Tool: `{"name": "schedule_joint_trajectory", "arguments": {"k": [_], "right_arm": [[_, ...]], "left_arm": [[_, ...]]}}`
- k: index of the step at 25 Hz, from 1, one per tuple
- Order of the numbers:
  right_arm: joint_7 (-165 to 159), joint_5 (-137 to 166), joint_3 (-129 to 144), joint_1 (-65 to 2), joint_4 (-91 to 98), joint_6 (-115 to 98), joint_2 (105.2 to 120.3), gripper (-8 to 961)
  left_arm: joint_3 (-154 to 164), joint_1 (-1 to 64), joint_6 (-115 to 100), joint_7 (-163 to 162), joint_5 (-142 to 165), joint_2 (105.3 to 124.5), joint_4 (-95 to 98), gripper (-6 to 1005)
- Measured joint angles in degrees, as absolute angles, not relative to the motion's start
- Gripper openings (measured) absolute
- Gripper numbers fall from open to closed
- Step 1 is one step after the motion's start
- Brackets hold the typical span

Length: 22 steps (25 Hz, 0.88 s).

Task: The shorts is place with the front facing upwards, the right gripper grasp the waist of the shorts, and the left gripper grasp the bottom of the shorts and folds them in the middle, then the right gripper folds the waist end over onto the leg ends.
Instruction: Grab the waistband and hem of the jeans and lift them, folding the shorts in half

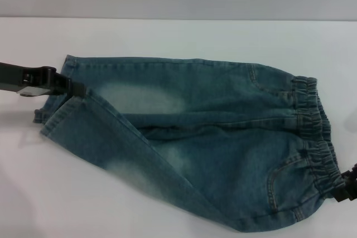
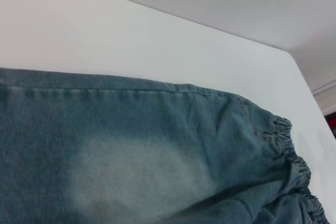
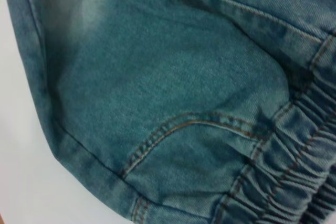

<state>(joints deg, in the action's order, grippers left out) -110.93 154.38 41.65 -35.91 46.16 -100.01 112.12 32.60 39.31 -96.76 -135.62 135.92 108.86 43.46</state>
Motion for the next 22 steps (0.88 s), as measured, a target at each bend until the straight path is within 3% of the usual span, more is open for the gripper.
{"name": "schedule_joint_trajectory", "arguments": {"k": [22], "right_arm": [[-109.36,151.96,41.46,-37.47,48.3,-104.03,113.03,581]], "left_arm": [[32.87,39.29,-95.58,-135.38,136.08,109.06,43.24,35]]}}
